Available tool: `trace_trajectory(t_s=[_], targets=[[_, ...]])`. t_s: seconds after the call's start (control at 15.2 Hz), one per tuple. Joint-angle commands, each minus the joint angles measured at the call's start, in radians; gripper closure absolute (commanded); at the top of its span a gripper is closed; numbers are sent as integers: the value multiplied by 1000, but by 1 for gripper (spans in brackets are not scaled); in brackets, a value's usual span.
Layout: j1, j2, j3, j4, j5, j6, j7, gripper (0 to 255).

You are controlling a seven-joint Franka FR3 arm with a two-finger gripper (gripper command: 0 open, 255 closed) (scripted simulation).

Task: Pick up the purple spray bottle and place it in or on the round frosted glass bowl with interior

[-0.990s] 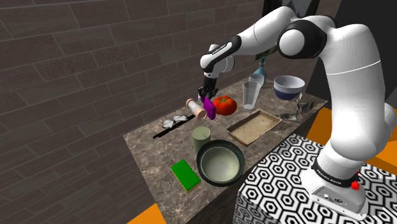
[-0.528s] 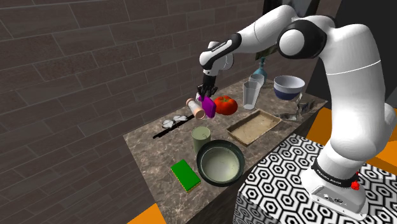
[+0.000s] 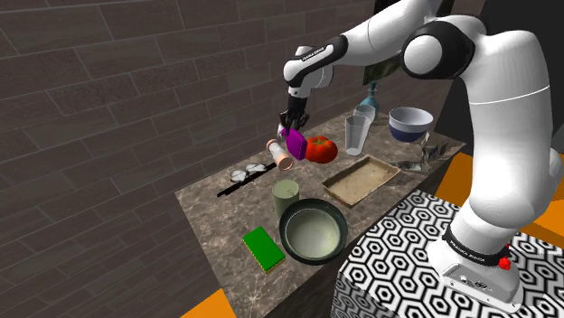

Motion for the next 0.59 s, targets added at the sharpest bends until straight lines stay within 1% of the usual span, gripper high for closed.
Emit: trace_trajectory(t_s=[0.0,0.53], targets=[[0,-10,-1,11,-3,-21,6,255],[-1,-49,-5,61,-15,-106,31,255]])
